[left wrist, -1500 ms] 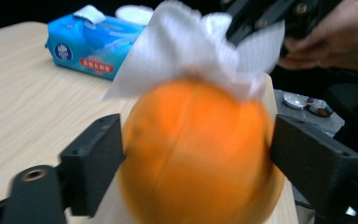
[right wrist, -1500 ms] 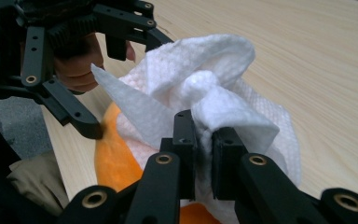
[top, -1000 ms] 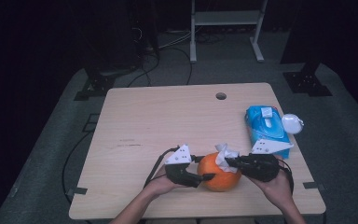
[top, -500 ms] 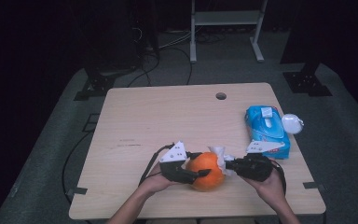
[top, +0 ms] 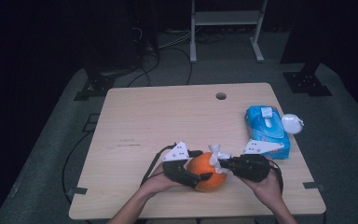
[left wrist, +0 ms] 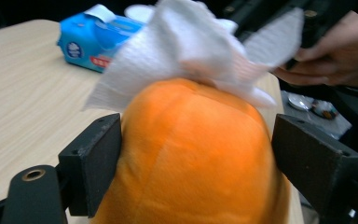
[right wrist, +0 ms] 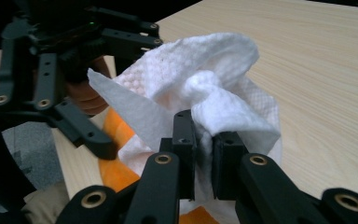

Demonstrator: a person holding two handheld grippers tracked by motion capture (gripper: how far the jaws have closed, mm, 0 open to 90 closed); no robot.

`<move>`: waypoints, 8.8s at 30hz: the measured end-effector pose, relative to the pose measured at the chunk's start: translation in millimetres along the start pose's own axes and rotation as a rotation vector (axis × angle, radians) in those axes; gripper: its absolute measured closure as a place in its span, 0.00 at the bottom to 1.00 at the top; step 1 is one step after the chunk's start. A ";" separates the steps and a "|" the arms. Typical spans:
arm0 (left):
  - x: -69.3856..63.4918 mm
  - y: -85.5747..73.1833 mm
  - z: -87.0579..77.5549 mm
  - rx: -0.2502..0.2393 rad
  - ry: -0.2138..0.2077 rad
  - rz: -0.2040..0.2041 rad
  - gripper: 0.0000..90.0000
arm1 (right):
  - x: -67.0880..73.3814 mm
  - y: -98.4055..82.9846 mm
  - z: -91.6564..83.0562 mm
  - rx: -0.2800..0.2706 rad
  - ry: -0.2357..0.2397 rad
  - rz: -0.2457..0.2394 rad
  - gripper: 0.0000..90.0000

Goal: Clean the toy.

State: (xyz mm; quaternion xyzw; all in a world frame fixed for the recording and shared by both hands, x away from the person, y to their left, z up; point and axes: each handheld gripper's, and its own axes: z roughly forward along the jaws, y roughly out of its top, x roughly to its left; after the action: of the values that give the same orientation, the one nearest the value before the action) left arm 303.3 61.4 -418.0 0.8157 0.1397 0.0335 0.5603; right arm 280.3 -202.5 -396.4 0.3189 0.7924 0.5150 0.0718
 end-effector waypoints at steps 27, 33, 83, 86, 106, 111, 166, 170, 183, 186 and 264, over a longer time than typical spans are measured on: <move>-5.8 -6.5 6.7 0.064 0.029 0.073 0.35 | 12.0 7.6 -6.5 -0.025 -0.018 -0.043 0.92; -1.4 -8.6 4.3 0.057 0.036 0.051 0.33 | 7.9 6.2 -6.8 0.000 -0.085 -0.068 0.92; -0.4 -16.3 10.9 0.030 0.023 0.012 0.27 | 12.7 5.8 -2.3 0.007 -0.092 -0.106 0.92; -0.3 -15.8 12.3 0.033 0.020 0.021 0.27 | 1.3 1.6 -6.3 0.007 -0.123 -0.065 0.92; 0.2 -15.8 11.0 0.050 0.003 0.046 0.27 | 3.9 4.3 -3.1 0.003 -0.112 -0.064 0.92; 1.6 -15.8 9.5 0.053 0.005 0.047 0.27 | -0.6 0.1 -7.6 -0.013 -0.101 -0.033 0.92; -2.1 -12.5 15.9 0.043 0.030 0.024 0.28 | 4.2 5.8 -4.2 0.016 -0.116 -0.054 0.93; -1.6 -12.9 16.3 0.036 0.026 0.018 0.28 | 0.7 4.3 -9.7 0.007 -0.125 -0.028 0.92; -10.7 9.1 3.3 0.023 0.026 0.030 0.40 | 35.4 20.4 -14.1 -0.035 -0.098 -0.131 0.92; -9.7 9.5 1.3 0.044 0.051 0.039 0.41 | 30.0 19.8 -12.9 -0.025 -0.101 -0.118 0.92; 23.4 -22.4 0.6 0.037 -0.033 -0.065 0.13 | -9.0 -5.0 -0.8 0.060 -0.104 0.006 0.92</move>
State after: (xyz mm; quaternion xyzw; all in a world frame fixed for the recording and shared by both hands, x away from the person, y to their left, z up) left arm 321.6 74.6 -441.3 0.8213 0.1575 -0.0005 0.5483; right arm 284.8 -209.7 -402.2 0.3494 0.8019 0.4738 0.1017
